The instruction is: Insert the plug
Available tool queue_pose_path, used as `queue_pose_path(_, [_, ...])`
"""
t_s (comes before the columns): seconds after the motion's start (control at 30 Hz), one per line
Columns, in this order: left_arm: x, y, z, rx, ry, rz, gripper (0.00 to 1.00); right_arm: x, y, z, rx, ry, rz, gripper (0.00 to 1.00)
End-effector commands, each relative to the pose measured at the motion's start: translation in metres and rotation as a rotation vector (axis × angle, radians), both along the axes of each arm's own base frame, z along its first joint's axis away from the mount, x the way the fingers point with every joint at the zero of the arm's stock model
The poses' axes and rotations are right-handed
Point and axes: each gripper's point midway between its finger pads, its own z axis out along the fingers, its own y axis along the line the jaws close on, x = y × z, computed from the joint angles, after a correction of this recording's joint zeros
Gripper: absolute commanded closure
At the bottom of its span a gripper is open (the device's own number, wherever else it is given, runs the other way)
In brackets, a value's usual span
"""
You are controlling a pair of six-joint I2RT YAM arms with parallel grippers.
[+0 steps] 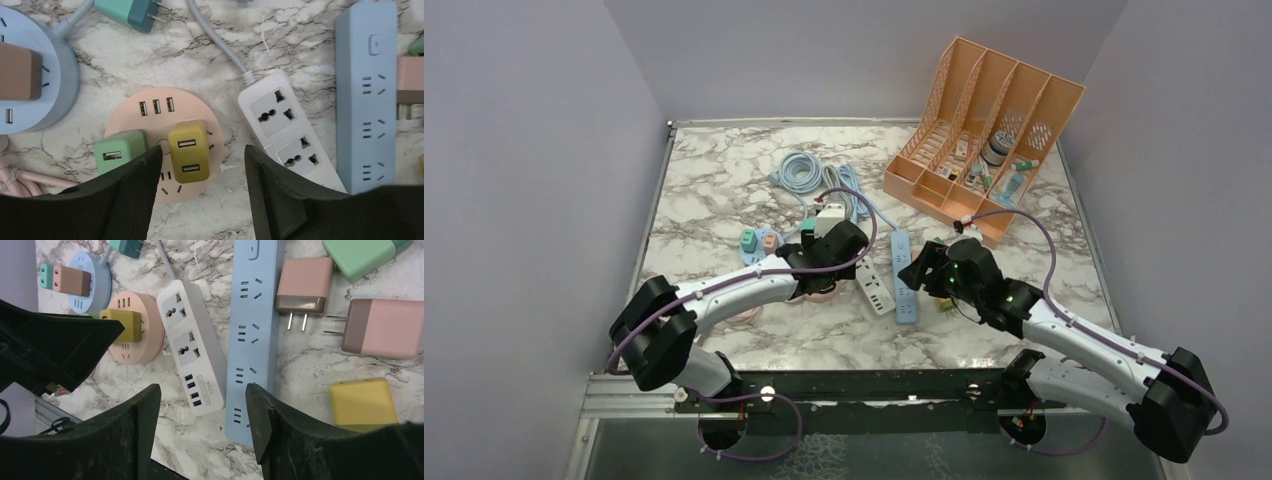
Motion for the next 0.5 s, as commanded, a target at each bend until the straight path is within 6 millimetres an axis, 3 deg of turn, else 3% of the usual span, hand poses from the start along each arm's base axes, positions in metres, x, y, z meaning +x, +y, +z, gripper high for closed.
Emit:
queue_pose_path(0.0, [0.001,-0.004,0.034,-0.03,-0.022,-0.064,0.37,0.007,0.002,0.012,-0.035,-0.031,0.011,0.36])
queue_pose_path(0.1, [0.002,-0.01,0.05,-0.065,-0.05,-0.086,0.38,0.011,0.0,0.011,-0.058,-0.027,0.001,0.36])
queue_pose_path(0.2, [0.004,-0.022,0.057,-0.116,-0.069,-0.138,0.47,0.014,-0.001,0.008,-0.082,-0.015,-0.015,0.38])
queue_pose_path(0.33, [0.005,-0.042,0.046,-0.153,-0.04,-0.195,0.61,0.018,-0.006,0.003,-0.11,0.006,-0.054,0.42])
queue_pose_path(0.47, [0.011,-0.05,0.022,-0.115,0.006,-0.193,0.66,0.019,-0.015,-0.005,-0.157,0.023,-0.094,0.45])
